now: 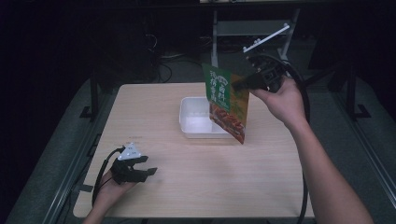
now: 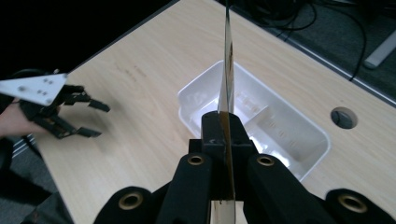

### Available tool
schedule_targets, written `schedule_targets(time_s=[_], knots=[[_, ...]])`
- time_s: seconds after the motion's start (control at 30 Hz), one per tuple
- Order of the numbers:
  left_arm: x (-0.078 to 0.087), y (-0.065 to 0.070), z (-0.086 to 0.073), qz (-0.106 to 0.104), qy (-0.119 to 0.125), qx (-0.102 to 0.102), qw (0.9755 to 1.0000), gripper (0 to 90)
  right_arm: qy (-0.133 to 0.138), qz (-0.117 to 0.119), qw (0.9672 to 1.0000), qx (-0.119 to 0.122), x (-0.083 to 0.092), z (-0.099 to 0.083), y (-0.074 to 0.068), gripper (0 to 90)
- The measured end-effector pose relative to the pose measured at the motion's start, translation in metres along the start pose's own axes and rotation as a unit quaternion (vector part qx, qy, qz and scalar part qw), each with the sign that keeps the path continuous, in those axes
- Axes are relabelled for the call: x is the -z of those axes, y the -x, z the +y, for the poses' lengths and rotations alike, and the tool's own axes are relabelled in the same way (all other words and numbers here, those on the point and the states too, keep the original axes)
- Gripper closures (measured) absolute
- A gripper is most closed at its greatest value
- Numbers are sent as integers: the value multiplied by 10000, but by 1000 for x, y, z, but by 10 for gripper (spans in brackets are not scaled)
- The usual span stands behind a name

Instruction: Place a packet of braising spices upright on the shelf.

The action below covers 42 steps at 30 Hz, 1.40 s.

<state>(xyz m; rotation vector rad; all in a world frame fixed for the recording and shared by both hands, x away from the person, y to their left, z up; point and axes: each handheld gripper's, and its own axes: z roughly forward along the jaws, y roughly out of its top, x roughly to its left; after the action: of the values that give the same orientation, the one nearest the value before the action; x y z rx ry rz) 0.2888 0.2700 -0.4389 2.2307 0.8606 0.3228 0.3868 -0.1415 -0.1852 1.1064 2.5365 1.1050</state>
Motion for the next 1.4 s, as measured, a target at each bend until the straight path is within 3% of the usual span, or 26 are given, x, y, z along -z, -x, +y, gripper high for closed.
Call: schedule_targets(time_s=[0.97,1.4], knots=[[2,-2,0,-14,38,-10,10000,378,131,-789,9961,-366,-39,16,39,896],[3,-2,0,-1,73,5,10000,377,184,-867,9951,-429,-59,13,48,896]])
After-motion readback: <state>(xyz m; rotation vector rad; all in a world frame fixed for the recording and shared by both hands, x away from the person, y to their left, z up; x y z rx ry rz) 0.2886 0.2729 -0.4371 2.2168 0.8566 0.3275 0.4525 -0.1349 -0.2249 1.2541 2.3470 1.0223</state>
